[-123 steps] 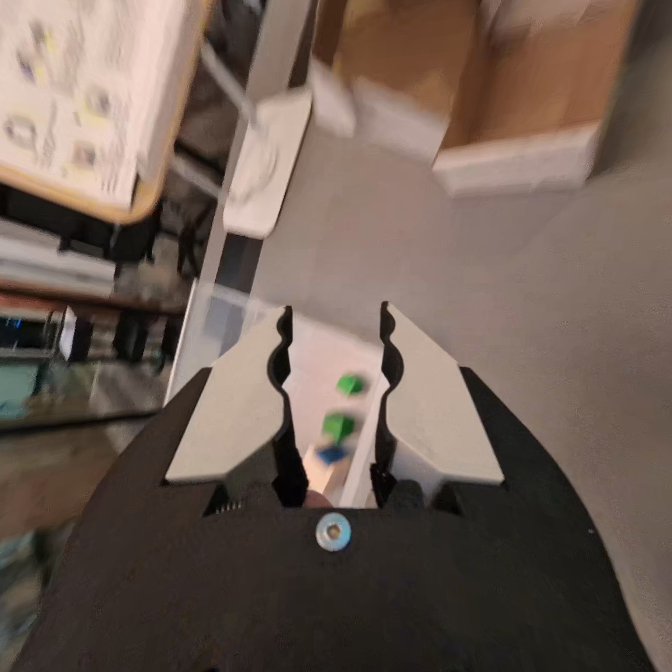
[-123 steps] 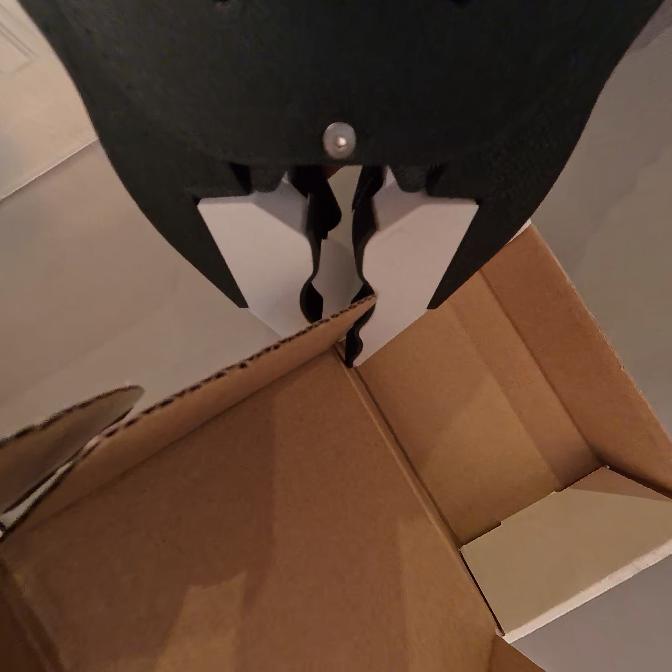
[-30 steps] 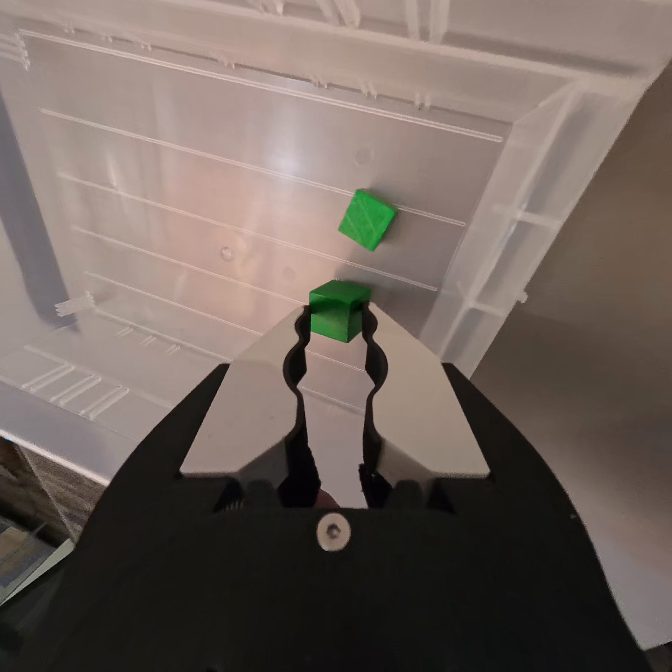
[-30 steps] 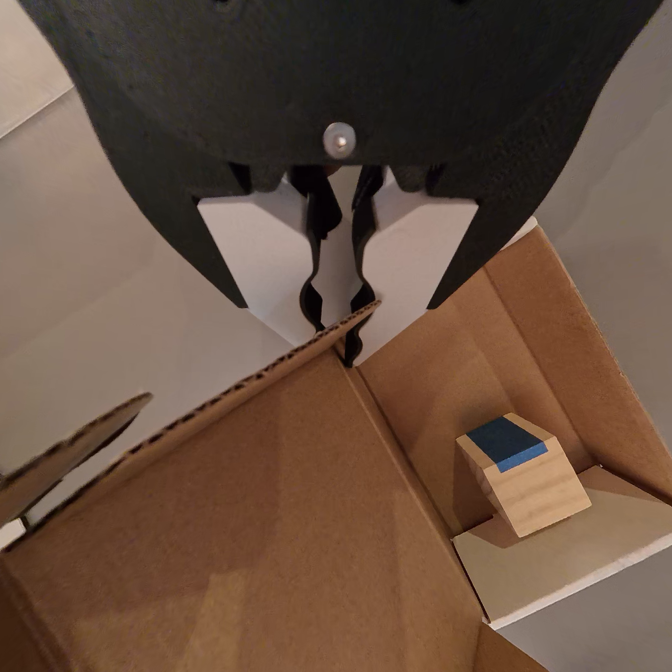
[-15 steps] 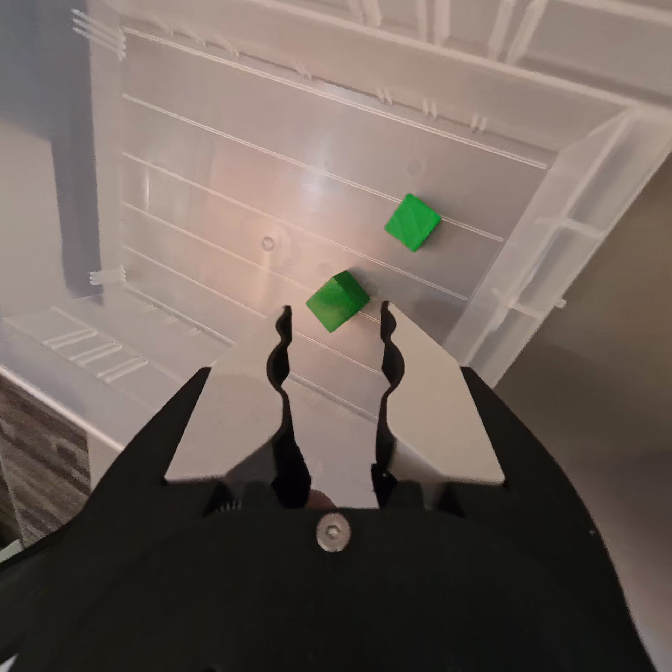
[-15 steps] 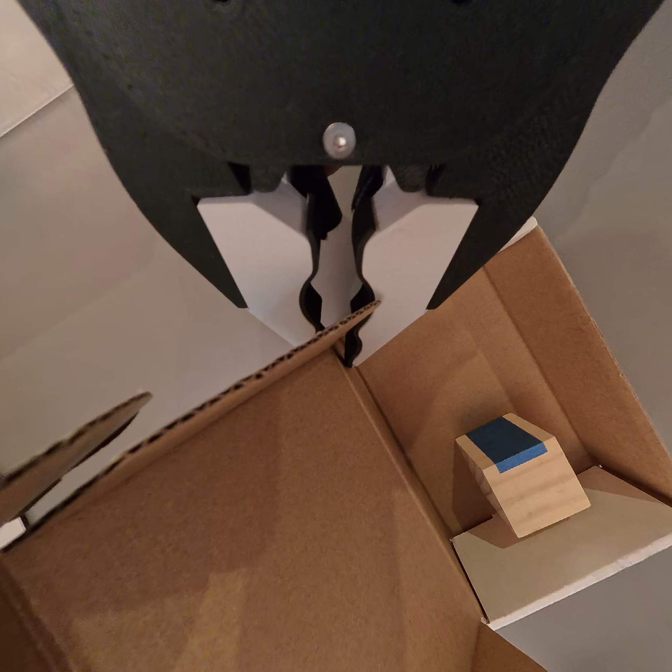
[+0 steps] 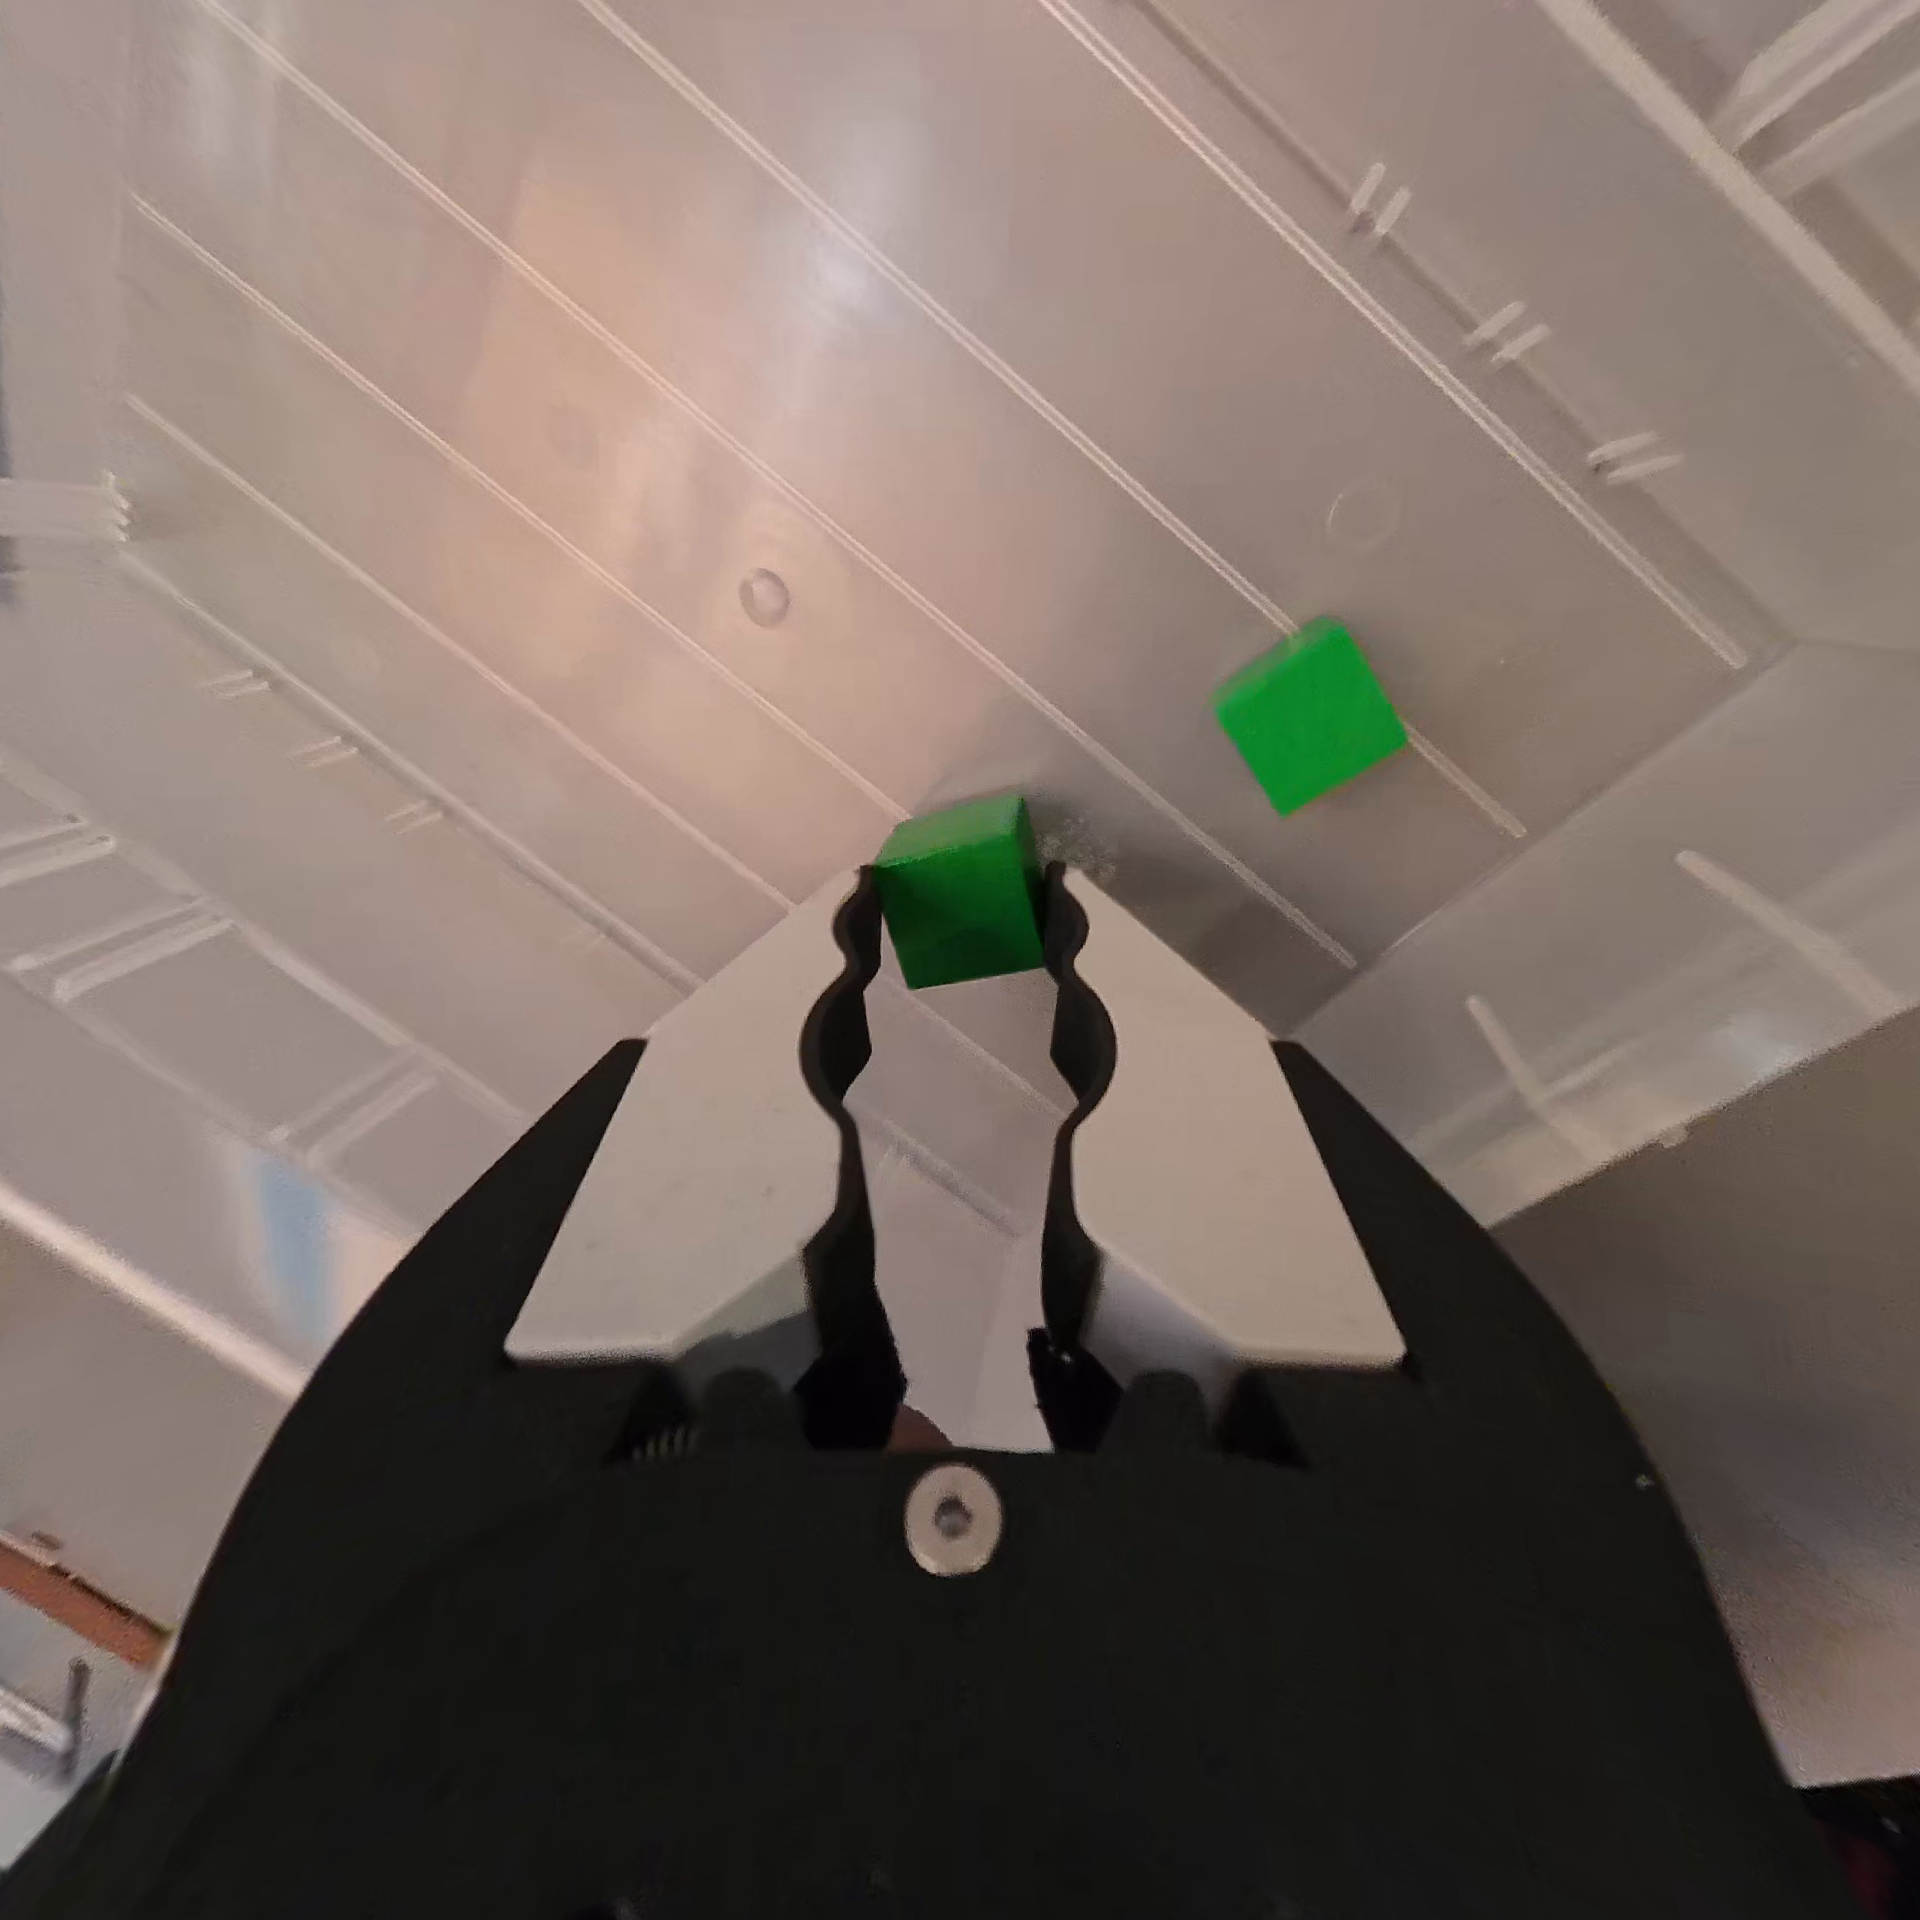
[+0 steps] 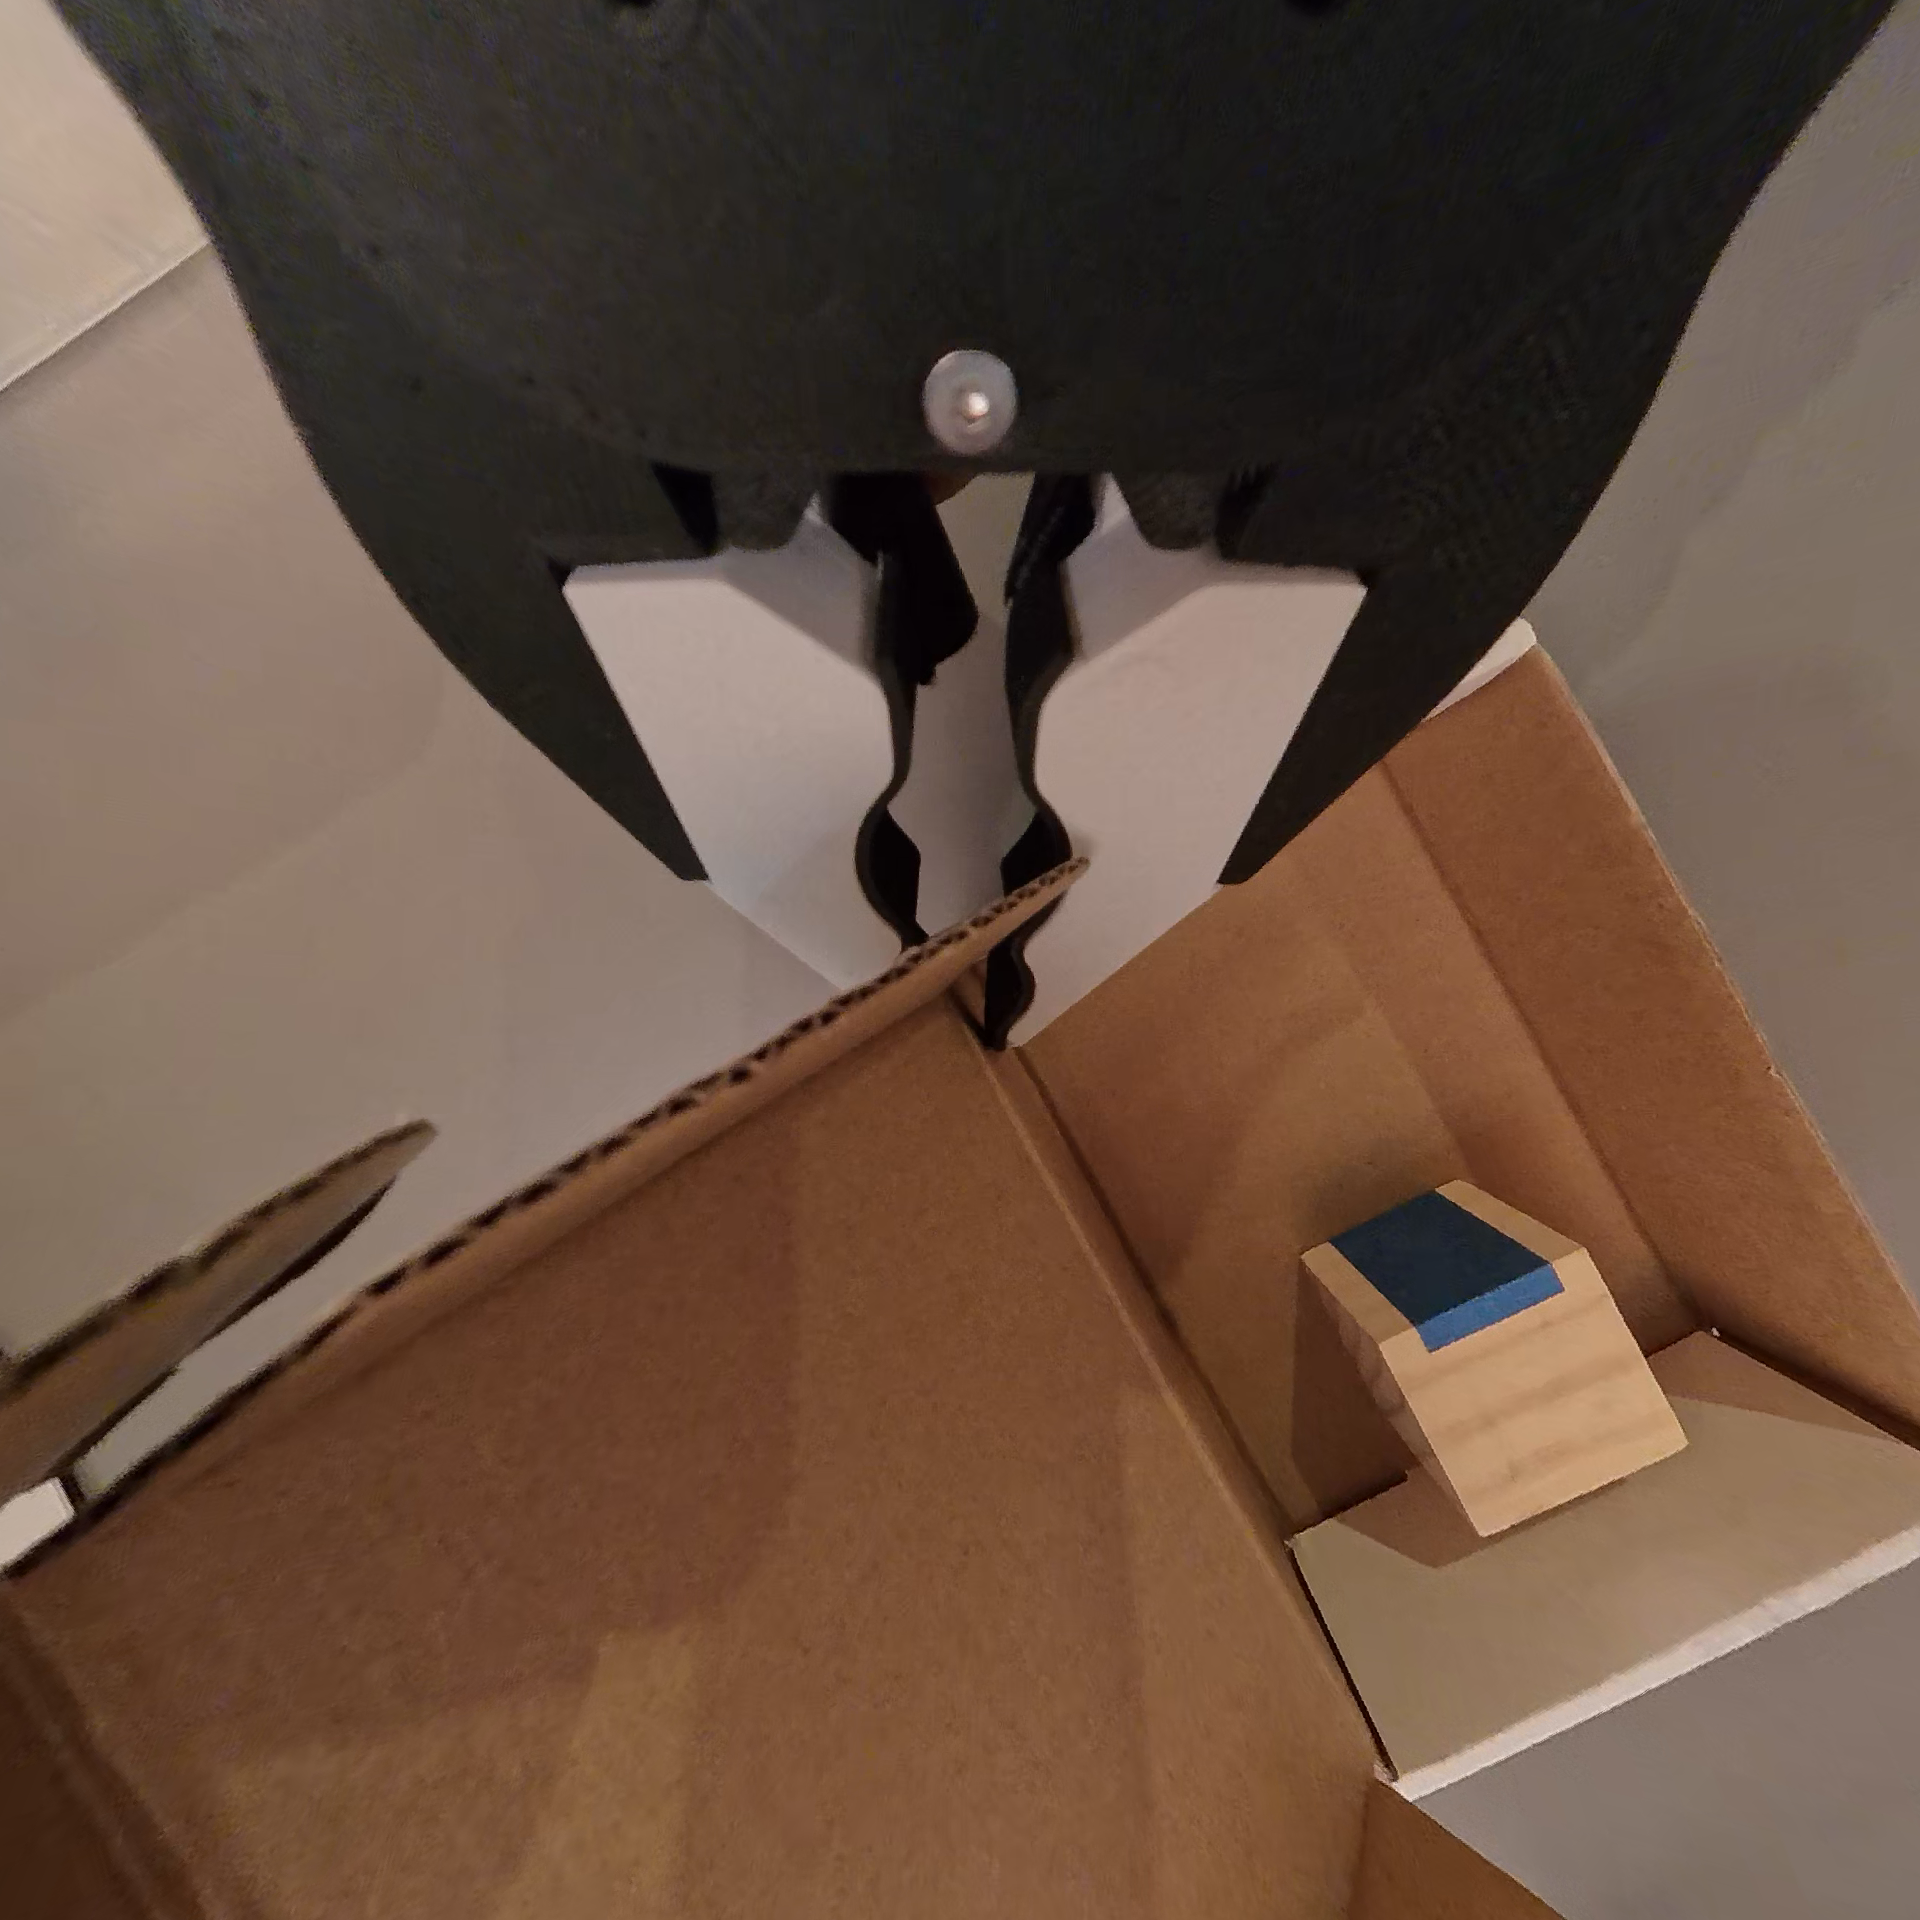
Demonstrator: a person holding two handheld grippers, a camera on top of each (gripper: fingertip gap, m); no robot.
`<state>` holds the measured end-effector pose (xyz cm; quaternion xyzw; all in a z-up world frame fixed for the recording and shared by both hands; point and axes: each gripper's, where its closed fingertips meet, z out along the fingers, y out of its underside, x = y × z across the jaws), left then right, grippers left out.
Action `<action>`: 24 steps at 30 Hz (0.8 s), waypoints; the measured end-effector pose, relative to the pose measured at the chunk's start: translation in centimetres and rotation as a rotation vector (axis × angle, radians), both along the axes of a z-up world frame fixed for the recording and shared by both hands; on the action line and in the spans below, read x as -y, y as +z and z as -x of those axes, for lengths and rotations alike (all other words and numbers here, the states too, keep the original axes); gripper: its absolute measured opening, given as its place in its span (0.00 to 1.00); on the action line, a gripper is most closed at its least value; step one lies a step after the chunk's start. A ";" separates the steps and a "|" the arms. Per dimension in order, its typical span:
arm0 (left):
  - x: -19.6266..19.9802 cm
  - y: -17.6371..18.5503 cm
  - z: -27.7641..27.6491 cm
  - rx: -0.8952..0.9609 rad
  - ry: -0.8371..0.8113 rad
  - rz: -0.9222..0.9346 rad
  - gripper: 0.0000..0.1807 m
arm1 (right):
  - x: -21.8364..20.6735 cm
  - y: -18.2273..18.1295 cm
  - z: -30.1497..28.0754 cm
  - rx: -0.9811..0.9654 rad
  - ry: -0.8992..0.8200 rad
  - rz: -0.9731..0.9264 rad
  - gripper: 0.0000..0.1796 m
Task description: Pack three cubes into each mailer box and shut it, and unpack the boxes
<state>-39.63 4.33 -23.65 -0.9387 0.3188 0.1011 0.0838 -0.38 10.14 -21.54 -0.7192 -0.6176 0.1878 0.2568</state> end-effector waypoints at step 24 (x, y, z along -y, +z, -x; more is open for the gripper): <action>1.4 4.3 -37.1 0.175 -0.829 -0.155 0.16 | 0.1 0.0 0.1 -0.021 0.002 0.006 0.04</action>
